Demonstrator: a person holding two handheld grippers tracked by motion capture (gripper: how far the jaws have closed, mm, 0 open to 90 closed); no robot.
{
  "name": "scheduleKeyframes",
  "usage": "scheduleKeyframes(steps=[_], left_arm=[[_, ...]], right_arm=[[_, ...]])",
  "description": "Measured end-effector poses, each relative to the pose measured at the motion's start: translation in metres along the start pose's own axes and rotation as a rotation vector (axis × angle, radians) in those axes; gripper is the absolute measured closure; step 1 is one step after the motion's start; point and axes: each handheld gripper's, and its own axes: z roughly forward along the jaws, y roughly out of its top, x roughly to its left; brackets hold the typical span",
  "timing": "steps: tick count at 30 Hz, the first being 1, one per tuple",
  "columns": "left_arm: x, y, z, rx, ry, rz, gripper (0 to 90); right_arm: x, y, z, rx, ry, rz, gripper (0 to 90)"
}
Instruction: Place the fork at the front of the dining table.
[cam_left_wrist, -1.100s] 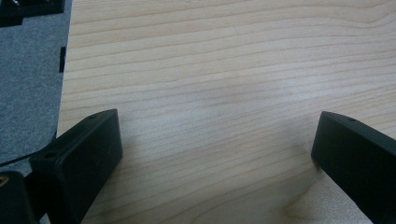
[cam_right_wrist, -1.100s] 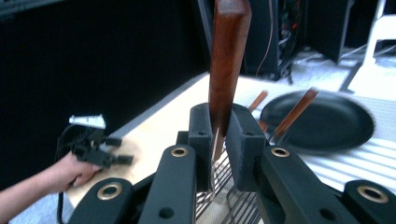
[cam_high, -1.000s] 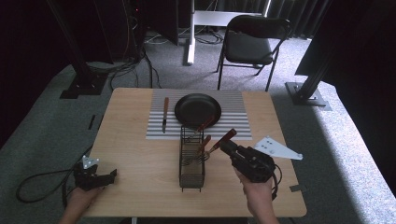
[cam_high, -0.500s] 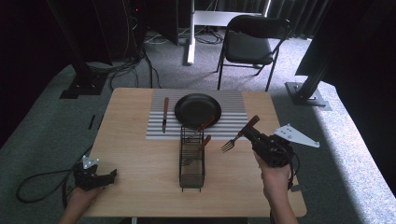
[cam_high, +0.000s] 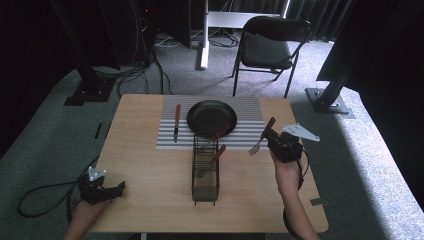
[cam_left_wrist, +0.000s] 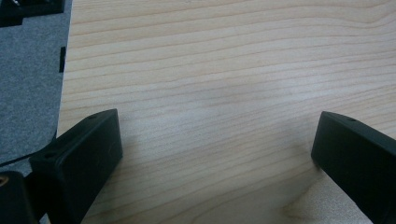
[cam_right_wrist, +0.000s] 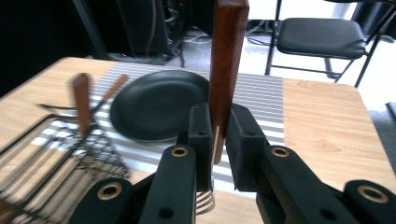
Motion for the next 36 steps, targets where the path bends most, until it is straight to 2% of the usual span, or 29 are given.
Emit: scheduleKeyframes(steps=[4, 6, 7, 13, 18, 30, 36], left_arm=[[0.000, 0.000, 0.000, 0.000, 0.000, 0.000, 1.7], [0.000, 0.000, 0.000, 0.001, 0.000, 0.001, 1.7], [0.000, 0.000, 0.000, 0.001, 0.000, 0.001, 1.6], [0.000, 0.000, 0.000, 0.001, -0.001, -0.001, 1.7], [0.000, 0.000, 0.000, 0.001, 0.000, 0.000, 1.7], [0.000, 0.000, 0.000, 0.000, -0.001, -0.001, 1.7], [0.000, 0.000, 0.000, 0.000, -0.001, 0.000, 1.7]], right_arm=[[-0.003, 0.004, 0.023, 0.018, -0.028, -0.010, 80.9], [-0.004, 0.005, 0.029, 0.023, -0.036, -0.015, 80.9], [-0.005, 0.008, 0.039, 0.034, -0.039, -0.015, 80.9], [-0.007, 0.014, 0.065, 0.084, -0.052, -0.018, 80.9], [-0.008, 0.014, 0.080, 0.140, -0.056, -0.011, 80.9], [-0.013, 0.017, 0.111, 0.224, -0.053, 0.011, 80.9], [-0.014, 0.023, 0.125, 0.242, -0.058, 0.017, 80.9]])
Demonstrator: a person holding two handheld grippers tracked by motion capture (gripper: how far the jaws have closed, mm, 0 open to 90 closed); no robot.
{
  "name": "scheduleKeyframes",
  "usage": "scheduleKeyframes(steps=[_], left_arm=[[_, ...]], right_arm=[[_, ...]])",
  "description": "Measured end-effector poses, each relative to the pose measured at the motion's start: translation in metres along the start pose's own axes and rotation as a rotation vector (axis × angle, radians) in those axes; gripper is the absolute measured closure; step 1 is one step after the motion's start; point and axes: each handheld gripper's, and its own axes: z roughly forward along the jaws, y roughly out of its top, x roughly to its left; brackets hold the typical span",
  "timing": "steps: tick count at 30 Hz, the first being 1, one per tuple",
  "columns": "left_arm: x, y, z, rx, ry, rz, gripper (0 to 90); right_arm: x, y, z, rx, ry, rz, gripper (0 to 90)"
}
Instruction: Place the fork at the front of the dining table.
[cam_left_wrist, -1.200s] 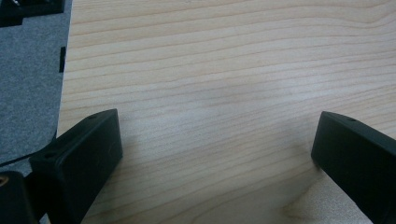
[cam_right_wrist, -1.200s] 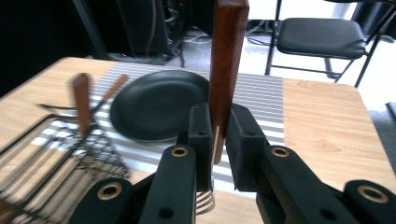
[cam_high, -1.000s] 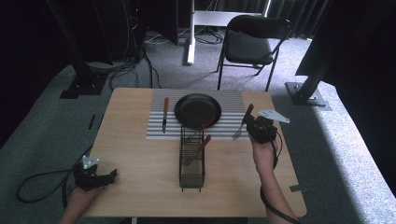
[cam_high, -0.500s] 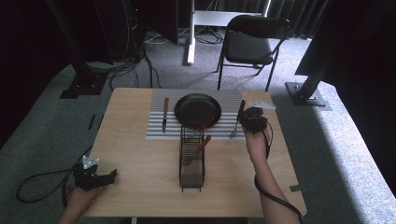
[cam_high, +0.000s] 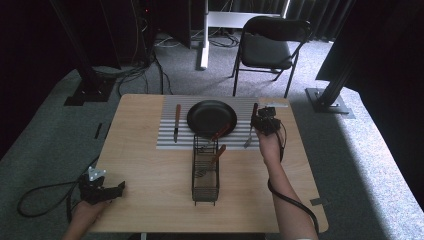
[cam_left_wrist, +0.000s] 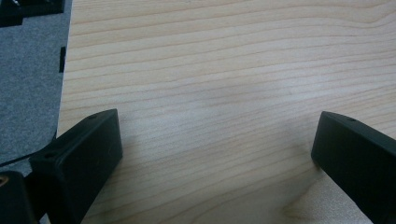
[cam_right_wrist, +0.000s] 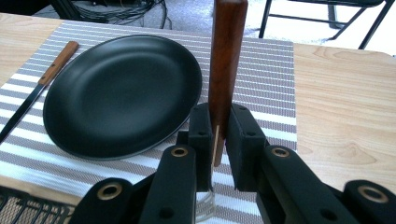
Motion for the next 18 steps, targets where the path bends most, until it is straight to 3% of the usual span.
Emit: scheduleKeyframes(steps=[10, 18], left_arm=[[0.000, 0.000, 0.000, 0.000, 0.000, 0.001, 1.7], [0.000, 0.000, 0.000, -0.001, 0.000, 0.000, 1.7]], right_arm=[[-0.003, 0.017, 0.029, 0.037, -0.005, 0.020, 80.9], [-0.007, 0.034, 0.069, 0.114, -0.012, 0.052, 80.9]])
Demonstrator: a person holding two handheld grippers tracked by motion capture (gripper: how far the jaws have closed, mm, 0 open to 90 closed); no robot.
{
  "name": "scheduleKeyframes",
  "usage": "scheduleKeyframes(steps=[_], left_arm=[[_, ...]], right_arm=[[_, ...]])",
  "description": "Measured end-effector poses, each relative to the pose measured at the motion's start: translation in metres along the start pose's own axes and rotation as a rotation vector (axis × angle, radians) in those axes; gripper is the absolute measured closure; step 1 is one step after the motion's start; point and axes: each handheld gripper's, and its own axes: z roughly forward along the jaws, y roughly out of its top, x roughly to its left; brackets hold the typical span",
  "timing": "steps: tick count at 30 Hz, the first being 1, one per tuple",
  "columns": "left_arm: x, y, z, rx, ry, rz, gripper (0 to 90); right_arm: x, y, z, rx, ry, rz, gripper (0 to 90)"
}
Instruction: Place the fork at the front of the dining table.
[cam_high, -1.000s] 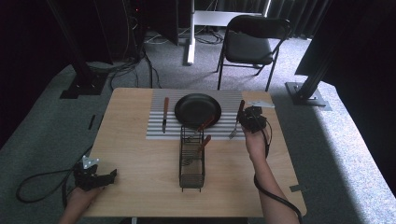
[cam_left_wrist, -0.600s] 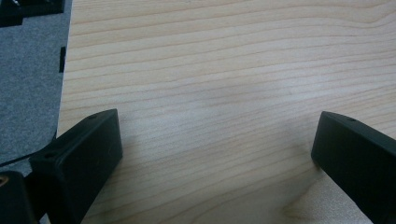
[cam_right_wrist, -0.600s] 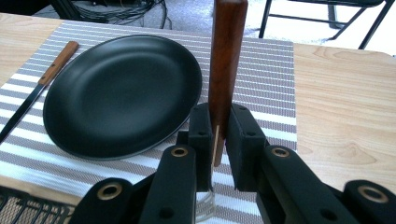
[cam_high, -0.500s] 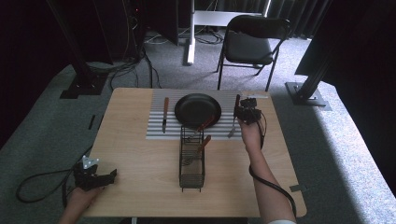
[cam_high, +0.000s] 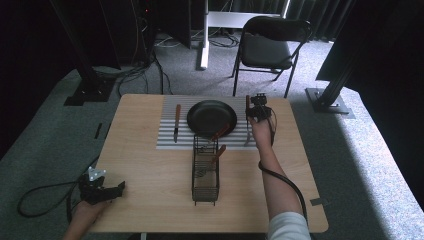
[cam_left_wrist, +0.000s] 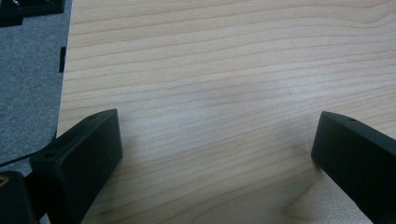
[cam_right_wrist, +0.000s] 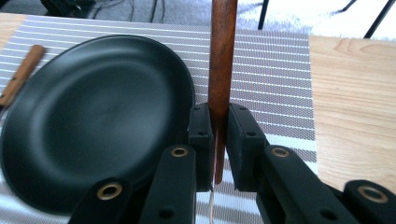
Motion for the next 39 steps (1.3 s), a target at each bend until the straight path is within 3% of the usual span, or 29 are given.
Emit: scheduleKeyframes(steps=[12, 23, 27, 30, 35, 39], left_arm=[[0.000, 0.000, 0.000, 0.000, 0.000, -0.001, 1.6], [0.000, 0.001, 0.001, 0.000, 0.003, -0.005, 1.6], [0.000, 0.001, 0.001, 0.000, 0.003, -0.005, 1.6], [0.000, 0.001, 0.001, 0.000, 0.003, -0.005, 1.6], [0.000, 0.001, 0.001, 0.000, 0.003, -0.005, 1.6], [0.000, 0.001, 0.001, 0.001, 0.003, -0.004, 1.6]], right_arm=[[-0.008, 0.016, 0.062, 0.149, -0.034, 0.057, 80.9], [-0.007, 0.007, 0.100, 0.252, -0.064, 0.073, 80.8], [-0.008, 0.008, 0.101, 0.247, -0.055, 0.074, 79.5], [-0.008, 0.009, 0.098, 0.241, -0.050, 0.085, 71.8], [-0.005, 0.006, 0.069, 0.197, -0.018, 0.048, 66.2], [-0.004, -0.007, 0.052, 0.211, 0.016, 0.032, 61.1]])
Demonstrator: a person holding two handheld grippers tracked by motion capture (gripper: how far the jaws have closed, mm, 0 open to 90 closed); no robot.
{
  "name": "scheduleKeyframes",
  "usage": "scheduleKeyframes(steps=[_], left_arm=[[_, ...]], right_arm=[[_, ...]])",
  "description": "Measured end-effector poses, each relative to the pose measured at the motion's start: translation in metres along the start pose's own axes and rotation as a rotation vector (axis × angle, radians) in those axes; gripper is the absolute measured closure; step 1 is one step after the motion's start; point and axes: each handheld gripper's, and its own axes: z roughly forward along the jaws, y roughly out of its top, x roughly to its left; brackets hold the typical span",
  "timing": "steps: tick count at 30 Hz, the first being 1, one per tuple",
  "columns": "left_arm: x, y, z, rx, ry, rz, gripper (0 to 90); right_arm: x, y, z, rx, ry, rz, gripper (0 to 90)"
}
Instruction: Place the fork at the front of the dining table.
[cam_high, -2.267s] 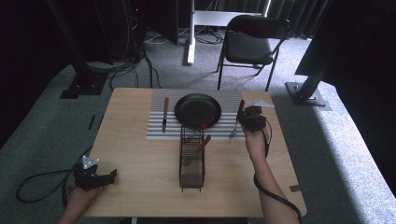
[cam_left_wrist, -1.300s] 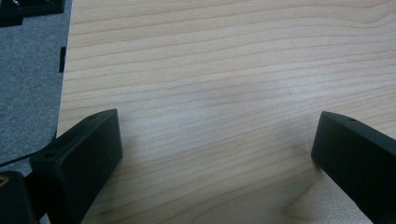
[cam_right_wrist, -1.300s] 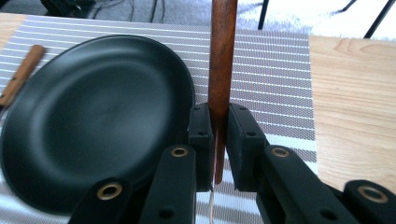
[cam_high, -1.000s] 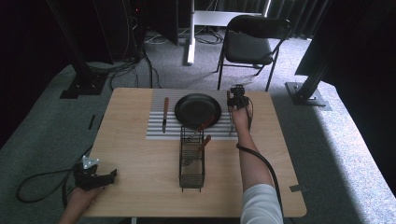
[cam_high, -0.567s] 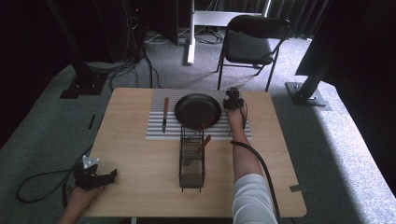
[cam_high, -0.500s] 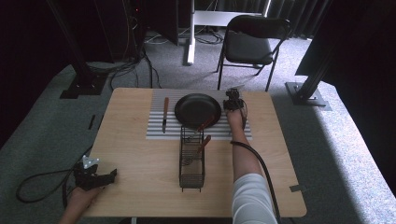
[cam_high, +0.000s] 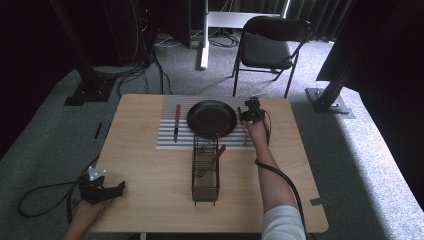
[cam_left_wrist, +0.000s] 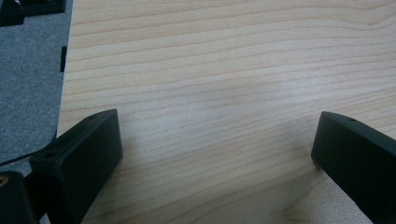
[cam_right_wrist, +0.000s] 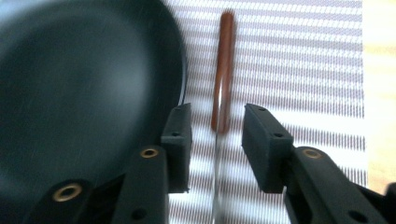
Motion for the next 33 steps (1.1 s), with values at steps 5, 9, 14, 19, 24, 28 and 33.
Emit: scheduleKeyframes(steps=[5, 9, 14, 19, 24, 28, 33], left_arm=[[0.000, 0.000, 0.000, 0.000, 0.000, 0.000, 1.6], [0.000, 0.000, 0.000, 0.000, 0.000, 0.000, 1.6], [0.000, 0.000, 0.000, 0.000, 0.000, 0.000, 1.6], [0.000, 0.000, 0.000, 0.000, 0.000, 0.000, 1.6], [0.000, 0.000, 0.000, 0.000, 0.000, 0.000, 1.6], [0.000, 0.000, 0.000, 0.000, 0.000, 0.000, 1.6], [0.000, 0.000, 0.000, 0.000, 0.000, 0.000, 1.6]], right_arm=[[0.000, -0.019, -0.008, 0.010, 0.015, -0.016, 62.2], [-0.001, -0.033, -0.009, 0.031, 0.017, -0.017, 69.9], [-0.006, -0.042, -0.005, 0.052, 0.007, -0.012, 76.9], [-0.018, -0.047, 0.000, 0.059, 0.007, 0.022, 78.9], [-0.031, -0.054, -0.001, 0.046, 0.024, 0.066, 73.1], [-0.037, -0.061, -0.011, 0.002, 0.046, 0.088, 56.1], [-0.035, -0.073, -0.024, -0.064, 0.082, 0.037, 26.0]])
